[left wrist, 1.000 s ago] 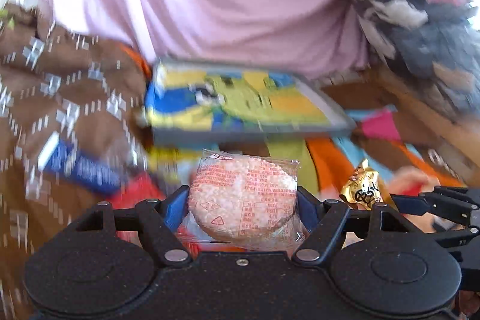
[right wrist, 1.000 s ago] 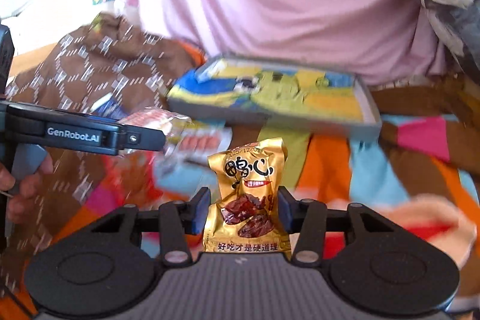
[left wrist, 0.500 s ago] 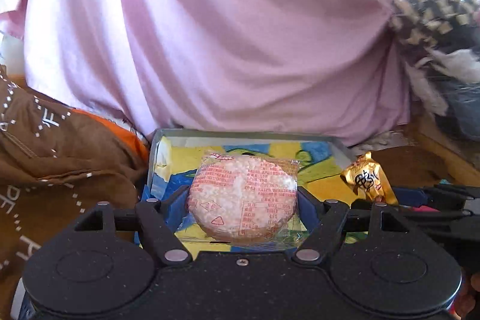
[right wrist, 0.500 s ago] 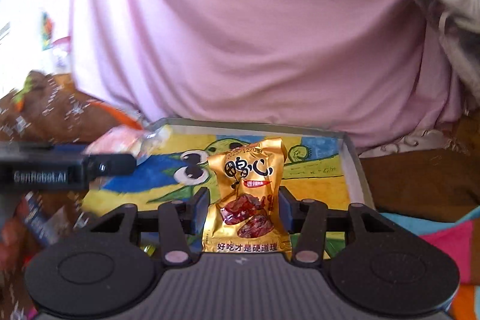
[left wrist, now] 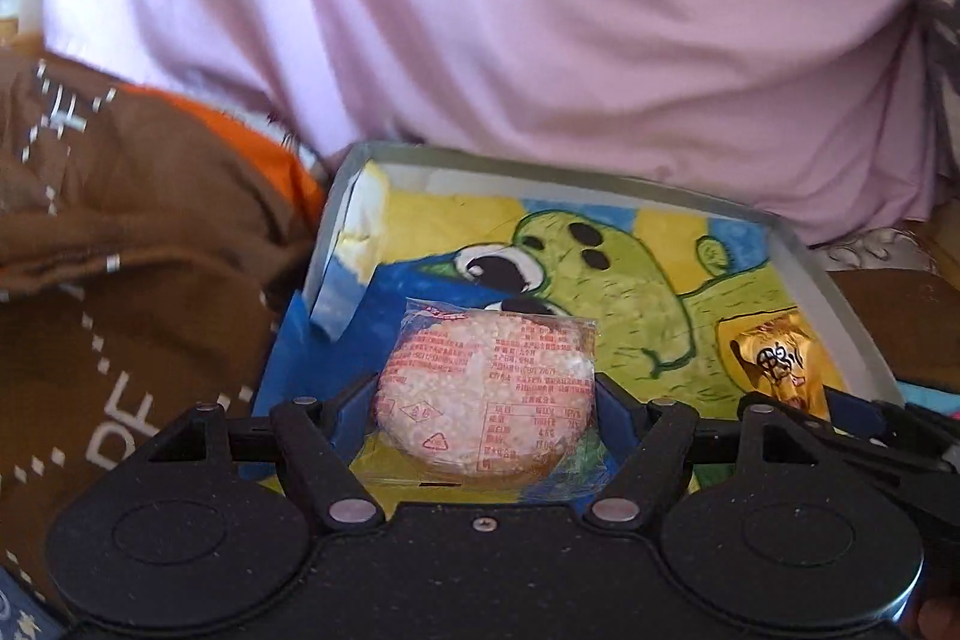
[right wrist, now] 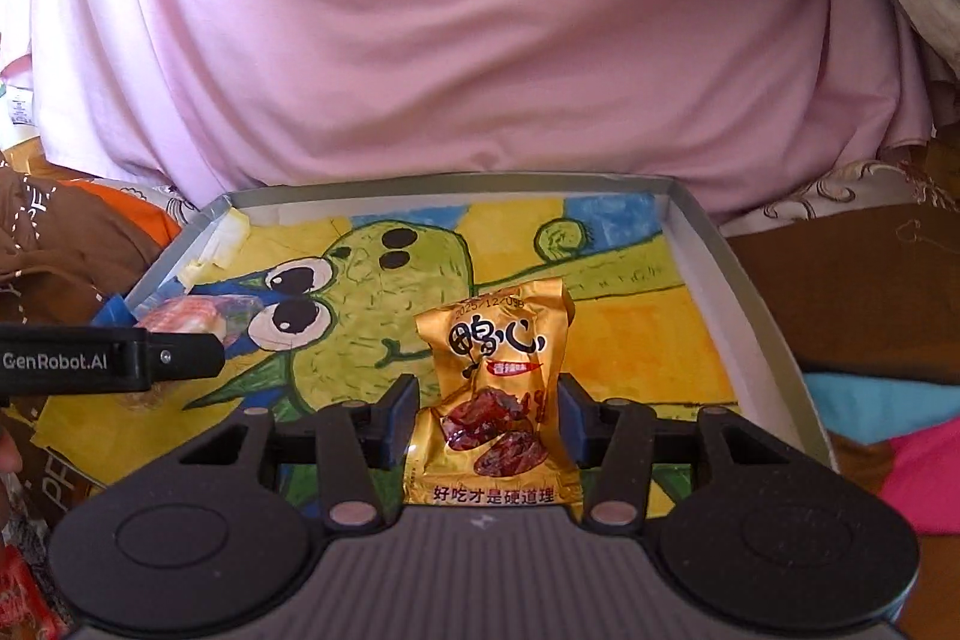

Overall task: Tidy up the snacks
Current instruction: 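Open the right gripper to drop the gold bag in the tray while the left gripper releases the pink cake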

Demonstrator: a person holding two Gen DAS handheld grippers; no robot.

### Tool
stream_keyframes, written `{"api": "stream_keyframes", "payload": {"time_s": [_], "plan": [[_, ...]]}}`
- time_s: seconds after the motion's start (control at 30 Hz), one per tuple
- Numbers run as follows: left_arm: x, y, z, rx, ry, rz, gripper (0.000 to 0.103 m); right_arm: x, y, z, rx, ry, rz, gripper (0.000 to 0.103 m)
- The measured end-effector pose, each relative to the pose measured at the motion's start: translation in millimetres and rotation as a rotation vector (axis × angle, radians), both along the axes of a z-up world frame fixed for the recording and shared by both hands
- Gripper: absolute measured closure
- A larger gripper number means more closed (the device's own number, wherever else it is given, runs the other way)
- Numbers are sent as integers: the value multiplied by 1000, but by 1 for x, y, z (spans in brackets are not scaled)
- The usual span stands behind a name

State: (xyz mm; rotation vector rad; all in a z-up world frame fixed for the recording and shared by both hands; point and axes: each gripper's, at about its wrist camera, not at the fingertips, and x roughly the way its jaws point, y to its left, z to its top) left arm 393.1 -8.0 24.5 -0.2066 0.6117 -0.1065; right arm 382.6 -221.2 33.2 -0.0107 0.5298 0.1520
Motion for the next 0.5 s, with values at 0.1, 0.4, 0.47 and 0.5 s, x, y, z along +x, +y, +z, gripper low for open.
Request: {"api": "stream_keyframes", "payload": {"time_s": [0.1, 0.4, 0.47, 0.5], "plan": [[1, 0, -5, 3, 20, 14, 27, 2, 1, -2, -6, -3, 4, 47], [-2, -3, -4, 35, 40, 30, 14, -20, 1, 9, -49, -83, 6, 18], [-8, -1, 0, 13, 35, 43, 13, -29, -3, 14, -40, -110, 4, 14], [-12, 0, 3, -2, 30, 50, 12, -35, -4, 16, -38, -127, 0, 11]]}}
